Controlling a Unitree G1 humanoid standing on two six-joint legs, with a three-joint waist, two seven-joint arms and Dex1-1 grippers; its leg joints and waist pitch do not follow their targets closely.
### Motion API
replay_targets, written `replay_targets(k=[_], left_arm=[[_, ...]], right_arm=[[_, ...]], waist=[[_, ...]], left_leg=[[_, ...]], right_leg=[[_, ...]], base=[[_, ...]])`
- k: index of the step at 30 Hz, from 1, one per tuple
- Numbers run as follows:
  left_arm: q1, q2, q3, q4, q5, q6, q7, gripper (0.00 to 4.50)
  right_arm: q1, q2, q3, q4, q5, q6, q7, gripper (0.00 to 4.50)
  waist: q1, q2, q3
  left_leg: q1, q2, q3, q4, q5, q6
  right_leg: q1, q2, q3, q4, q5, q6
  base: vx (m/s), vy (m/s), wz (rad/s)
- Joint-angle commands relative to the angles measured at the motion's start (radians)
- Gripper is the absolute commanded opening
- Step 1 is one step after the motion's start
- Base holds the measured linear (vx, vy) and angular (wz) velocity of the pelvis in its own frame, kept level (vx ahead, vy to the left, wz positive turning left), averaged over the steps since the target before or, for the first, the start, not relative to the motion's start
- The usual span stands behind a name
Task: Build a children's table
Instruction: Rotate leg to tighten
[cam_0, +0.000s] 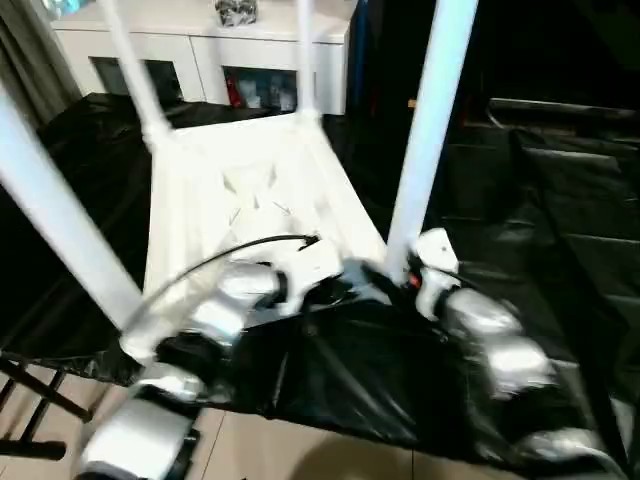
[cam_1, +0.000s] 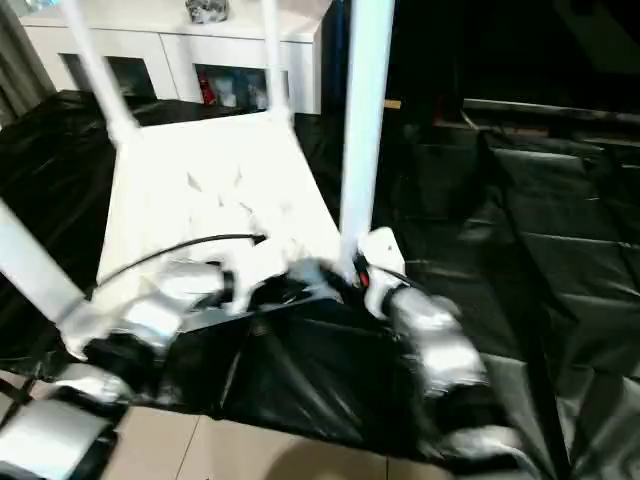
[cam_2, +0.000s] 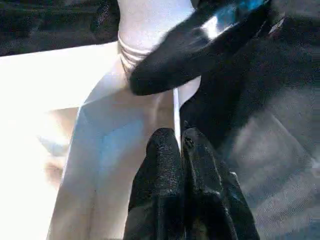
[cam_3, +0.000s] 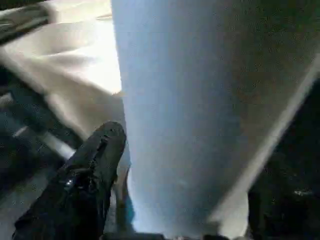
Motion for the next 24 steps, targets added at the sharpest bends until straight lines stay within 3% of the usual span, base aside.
replay_targets(k=[1, 6, 11, 17, 24], left_arm=[[0.027, 0.003, -0.026, 0.015, -0.016, -0.020, -0.066, 0.00], [0.025, 0.058, -0.033, 0.016, -0.038, -0.048, -0.203, 0.00], [0.009, 0.094, -0.059, 0.048, -0.018, -0.088, -0.251, 0.00], [0.000, 0.101, -0.060, 0.063, -0.017, -0.105, -0.272, 0.00], [-0.001, 0.104, -0.056, 0.077, -0.018, -0.117, -0.268, 0.00]], right_arm=[[0.021, -0.012, 0.082, -0.047, 0.023, 0.012, 0.142, 3.50], [0.025, -0.092, 0.124, -0.085, 0.055, 0.040, 0.358, 3.50], [-0.001, -0.114, 0.154, -0.080, 0.069, 0.066, 0.453, 3.02], [-0.017, -0.104, 0.169, -0.070, 0.062, 0.066, 0.474, 2.73], [-0.002, -0.091, 0.155, -0.083, 0.061, 0.069, 0.461, 2.68]], waist=[[0.004, -0.016, -0.046], [0.010, -0.014, -0.045], [0.014, -0.015, -0.043], [0.020, -0.017, -0.045], [0.022, -0.016, -0.046]], left_leg=[[-0.007, 0.047, -0.016, -0.058, -0.088, 0.120], [-0.006, 0.053, -0.014, -0.056, -0.098, 0.133], [-0.001, 0.054, -0.014, -0.059, -0.125, 0.103], [0.000, 0.054, -0.013, -0.059, -0.111, 0.088], [0.000, 0.053, -0.013, -0.058, -0.104, 0.090]], right_leg=[[0.049, -0.084, 0.048, -0.068, 0.029, -0.251], [0.047, -0.085, 0.043, -0.064, 0.030, -0.268], [0.045, -0.085, 0.044, -0.067, -0.019, -0.272], [0.047, -0.087, 0.045, -0.064, -0.010, -0.268], [0.048, -0.087, 0.044, -0.062, 0.008, -0.269]], base=[[0.000, 0.000, 0.00], [0.000, 0.000, 0.00], [0.000, 0.000, 0.00], [0.000, 0.000, 0.00], [0.000, 0.000, 0.00]])
